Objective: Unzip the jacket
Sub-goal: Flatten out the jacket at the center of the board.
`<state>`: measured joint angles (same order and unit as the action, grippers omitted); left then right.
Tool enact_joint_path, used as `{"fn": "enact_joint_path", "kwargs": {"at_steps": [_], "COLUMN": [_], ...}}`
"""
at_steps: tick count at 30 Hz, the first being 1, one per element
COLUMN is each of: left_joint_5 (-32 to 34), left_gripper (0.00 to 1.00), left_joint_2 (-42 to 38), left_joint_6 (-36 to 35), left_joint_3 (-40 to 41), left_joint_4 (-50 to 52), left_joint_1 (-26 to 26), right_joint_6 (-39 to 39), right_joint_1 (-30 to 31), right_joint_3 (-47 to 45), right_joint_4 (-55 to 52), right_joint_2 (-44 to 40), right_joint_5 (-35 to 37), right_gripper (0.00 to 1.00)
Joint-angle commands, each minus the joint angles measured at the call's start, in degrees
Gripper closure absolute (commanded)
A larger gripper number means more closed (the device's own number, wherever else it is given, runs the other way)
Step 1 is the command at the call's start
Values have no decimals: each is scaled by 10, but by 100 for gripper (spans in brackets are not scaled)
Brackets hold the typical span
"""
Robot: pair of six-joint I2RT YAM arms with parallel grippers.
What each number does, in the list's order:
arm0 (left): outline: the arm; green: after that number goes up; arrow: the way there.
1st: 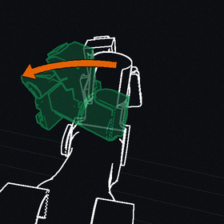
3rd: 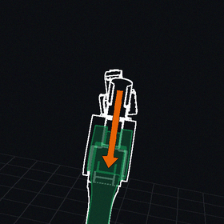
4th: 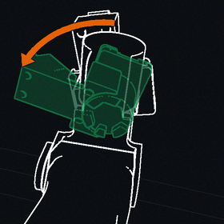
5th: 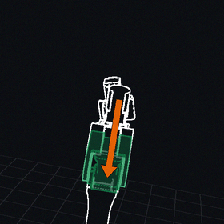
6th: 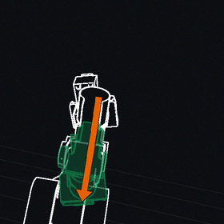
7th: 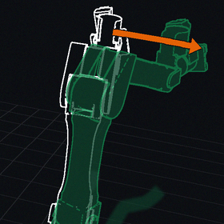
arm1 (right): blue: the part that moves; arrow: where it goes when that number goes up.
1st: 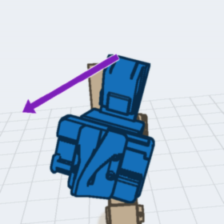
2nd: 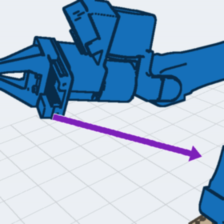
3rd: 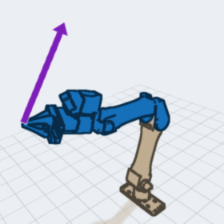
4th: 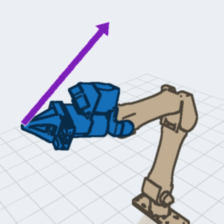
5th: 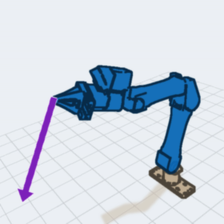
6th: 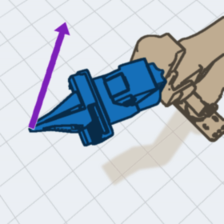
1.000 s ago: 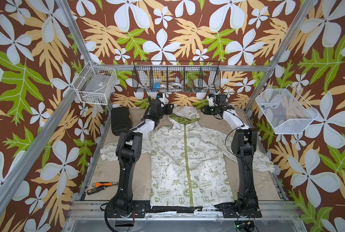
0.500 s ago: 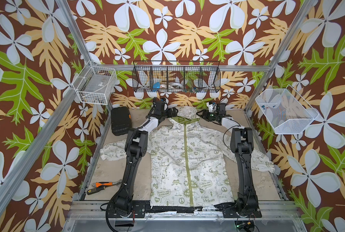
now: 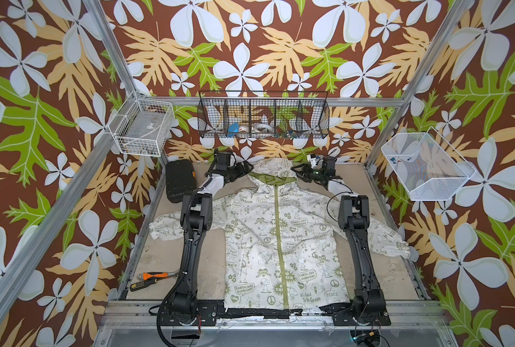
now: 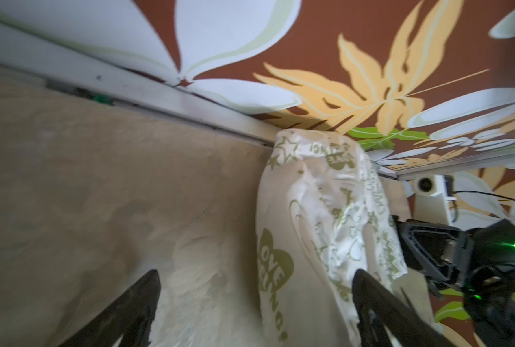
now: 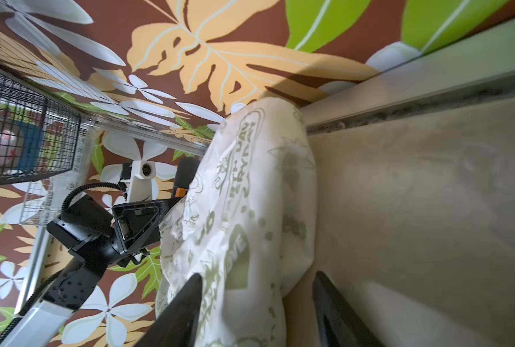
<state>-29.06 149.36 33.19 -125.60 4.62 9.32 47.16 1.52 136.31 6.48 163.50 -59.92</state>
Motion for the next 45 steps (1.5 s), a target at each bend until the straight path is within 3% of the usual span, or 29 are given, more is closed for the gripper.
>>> {"fn": "enact_joint_path", "kwargs": {"at_steps": [1, 4, 8, 10, 13, 16, 20, 28, 32, 34, 35, 38, 42, 45], "left_joint_5": [-103, -129, -110, -111, -118, -111, -71, 30, 101, 115, 114, 124, 156, 183], "left_gripper": [0, 0, 5, 12, 30, 55, 75, 82, 75, 42, 31, 16, 10, 8], "left_joint_2": [45, 78, 86, 89, 83, 60, -5, -148, -162, -125, -98, -34, -56, -111], "left_joint_6": [57, 84, 88, 99, 118, 102, 11, -132, -124, -112, -105, -93, -109, -144], "left_joint_3": [-44, -65, -59, -61, -59, -60, -33, 89, 119, 69, 36, -37, 35, 116], "left_joint_4": [5, 9, 3, -15, -60, -87, -87, -98, -117, -74, -48, 20, 12, -17], "left_joint_1": [1, 6, 20, 23, 27, 33, 42, 55, 55, 56, 56, 56, 55, 56], "right_joint_6": [25, 41, 51, 51, 44, 14, -71, -207, -221, -205, -193, -158, -160, -191], "right_joint_1": [6, 10, 11, 11, 13, 13, 13, 13, 11, 8, 6, -6, -18, -24], "right_joint_3": [21, 39, 44, 46, 53, 60, 66, 56, 53, 54, 55, 66, 41, -4], "right_joint_4": [9, 11, 10, 6, -5, -35, -107, -203, -214, -210, -207, -220, -248, -265], "right_joint_2": [18, 31, 35, 33, 23, -1, -54, -133, -124, -104, -90, -53, -57, -97], "right_joint_5": [-16, -16, -11, -14, -20, -10, 31, 120, 183, 200, 206, 200, 191, 206], "right_gripper": [41, 50, 71, 83, 100, 100, 100, 100, 100, 88, 83, 69, 49, 41]}}
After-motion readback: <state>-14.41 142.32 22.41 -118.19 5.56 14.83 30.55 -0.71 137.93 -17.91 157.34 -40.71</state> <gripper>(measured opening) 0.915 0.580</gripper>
